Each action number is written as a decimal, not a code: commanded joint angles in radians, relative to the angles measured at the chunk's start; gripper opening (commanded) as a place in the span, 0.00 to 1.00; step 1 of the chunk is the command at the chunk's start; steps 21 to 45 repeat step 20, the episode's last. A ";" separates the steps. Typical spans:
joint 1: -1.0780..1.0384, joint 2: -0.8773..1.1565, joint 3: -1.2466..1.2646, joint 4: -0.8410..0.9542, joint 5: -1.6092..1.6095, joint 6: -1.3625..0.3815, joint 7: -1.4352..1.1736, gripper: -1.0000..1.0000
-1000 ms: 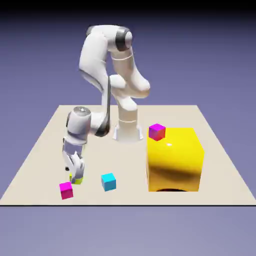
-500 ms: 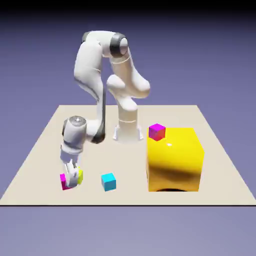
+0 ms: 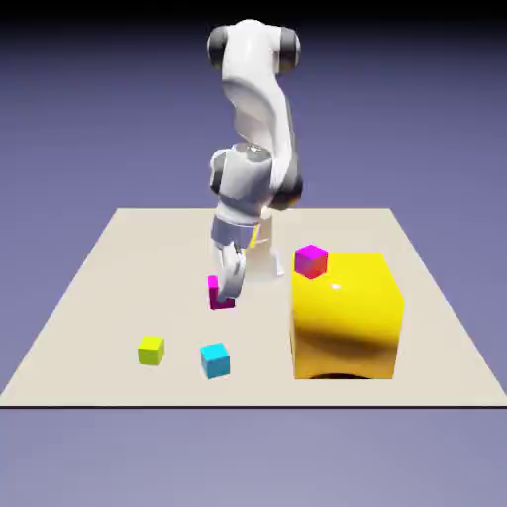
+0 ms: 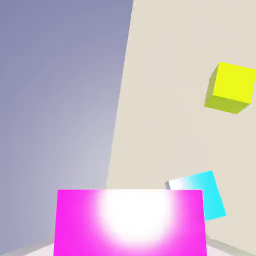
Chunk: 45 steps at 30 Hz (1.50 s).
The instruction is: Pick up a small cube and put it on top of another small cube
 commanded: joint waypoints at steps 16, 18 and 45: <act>0.137 -0.344 0.268 -0.180 0.285 -0.240 0.309 0.00; 0.136 -0.338 0.271 -0.194 0.284 -0.221 0.311 1.00; 0.138 -0.351 0.264 -0.162 0.286 -0.265 0.306 1.00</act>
